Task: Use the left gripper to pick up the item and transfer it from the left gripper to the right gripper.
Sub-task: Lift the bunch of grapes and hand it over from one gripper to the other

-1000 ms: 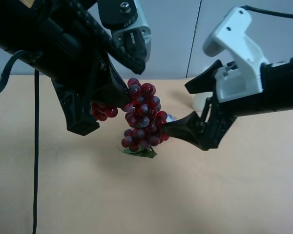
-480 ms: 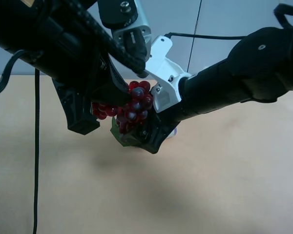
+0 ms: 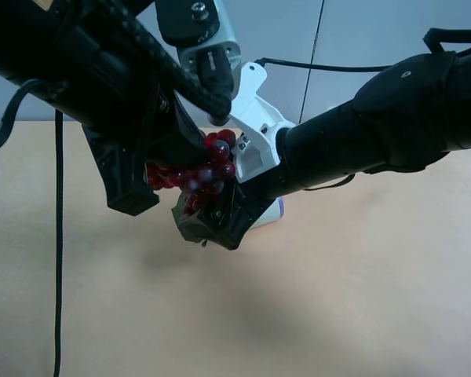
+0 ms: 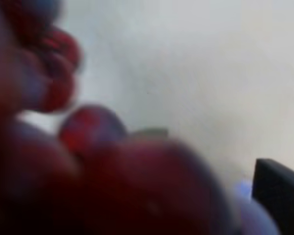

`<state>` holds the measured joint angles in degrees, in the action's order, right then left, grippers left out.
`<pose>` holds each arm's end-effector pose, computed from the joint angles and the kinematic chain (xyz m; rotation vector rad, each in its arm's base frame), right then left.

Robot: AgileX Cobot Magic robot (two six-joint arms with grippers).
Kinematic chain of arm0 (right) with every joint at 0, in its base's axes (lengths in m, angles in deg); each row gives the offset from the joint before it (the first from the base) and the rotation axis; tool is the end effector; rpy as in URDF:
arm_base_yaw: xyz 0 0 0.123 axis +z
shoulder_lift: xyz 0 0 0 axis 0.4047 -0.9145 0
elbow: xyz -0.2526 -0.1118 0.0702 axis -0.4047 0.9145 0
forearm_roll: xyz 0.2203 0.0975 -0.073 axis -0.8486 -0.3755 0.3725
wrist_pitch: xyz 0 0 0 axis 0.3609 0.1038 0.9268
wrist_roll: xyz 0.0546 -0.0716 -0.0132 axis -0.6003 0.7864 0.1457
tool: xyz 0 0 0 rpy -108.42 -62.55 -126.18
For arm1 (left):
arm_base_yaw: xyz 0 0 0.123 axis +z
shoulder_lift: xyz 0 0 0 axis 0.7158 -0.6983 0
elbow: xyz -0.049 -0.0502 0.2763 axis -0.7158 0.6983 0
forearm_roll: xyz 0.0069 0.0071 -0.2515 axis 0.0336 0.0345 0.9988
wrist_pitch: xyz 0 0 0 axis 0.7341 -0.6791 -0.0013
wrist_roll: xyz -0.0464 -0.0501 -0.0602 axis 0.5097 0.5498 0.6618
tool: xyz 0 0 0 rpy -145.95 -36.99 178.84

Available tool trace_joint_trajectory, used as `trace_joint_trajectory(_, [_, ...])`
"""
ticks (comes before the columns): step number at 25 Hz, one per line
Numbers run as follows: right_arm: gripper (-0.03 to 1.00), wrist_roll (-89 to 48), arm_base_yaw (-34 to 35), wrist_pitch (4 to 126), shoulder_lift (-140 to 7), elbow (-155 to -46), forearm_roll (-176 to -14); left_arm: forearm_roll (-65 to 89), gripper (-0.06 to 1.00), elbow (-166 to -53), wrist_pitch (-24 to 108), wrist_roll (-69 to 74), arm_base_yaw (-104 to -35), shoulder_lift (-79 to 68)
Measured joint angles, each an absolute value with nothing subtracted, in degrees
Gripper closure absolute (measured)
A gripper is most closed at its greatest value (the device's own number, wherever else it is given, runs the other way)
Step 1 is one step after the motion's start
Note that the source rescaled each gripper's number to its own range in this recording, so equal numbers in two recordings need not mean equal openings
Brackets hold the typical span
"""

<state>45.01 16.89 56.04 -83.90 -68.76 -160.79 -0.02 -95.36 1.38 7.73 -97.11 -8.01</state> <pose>0.2228 0.2285 0.2133 -1.2384 1.9820 0.5788 0.1730 -0.2194 0.3351 1.5706 1.8816 -0.2043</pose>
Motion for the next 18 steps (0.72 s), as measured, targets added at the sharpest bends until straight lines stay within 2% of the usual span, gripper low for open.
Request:
trace_joint_trajectory(7, [-0.03,62.02,16.89,54.18,-83.94,-68.76,-175.42,-0.04,0.94,-95.36,1.38,7.73,-97.11,-7.87])
trace_joint_trajectory(8, [-0.01,63.07,16.89,54.03,-83.94,-68.76,-176.32,-0.09,0.94,-95.36,1.38,7.73,-97.11,-7.82])
trace_joint_trajectory(9, [0.07,63.48,16.89,53.90,-83.94,-68.76,-176.75,-0.09,0.94,-95.36,1.38,7.73,-97.11,-7.74])
trace_joint_trajectory(10, [0.22,63.84,16.89,53.70,-84.01,-68.76,-176.89,-0.15,0.94,-95.36,1.38,7.73,-97.11,-7.74])
trace_joint_trajectory(12, [0.62,64.40,16.89,53.06,-84.01,-68.70,-176.94,-0.47,0.94,-95.45,1.85,7.73,-97.11,-7.55])
trace_joint_trajectory(13, [0.88,64.47,16.89,52.62,-84.01,-68.70,-177.14,-0.47,0.94,-95.45,1.98,7.73,-97.11,-7.55])
trace_joint_trajectory(14, [0.94,64.51,16.89,52.49,-84.01,-68.70,-177.14,-0.47,0.94,-95.45,1.98,7.73,-97.11,-7.55])
trace_joint_trajectory(18, [0.94,64.58,16.89,52.35,-84.01,-68.70,-177.14,-0.47,0.94,-95.45,1.98,7.73,-97.11,-7.55])
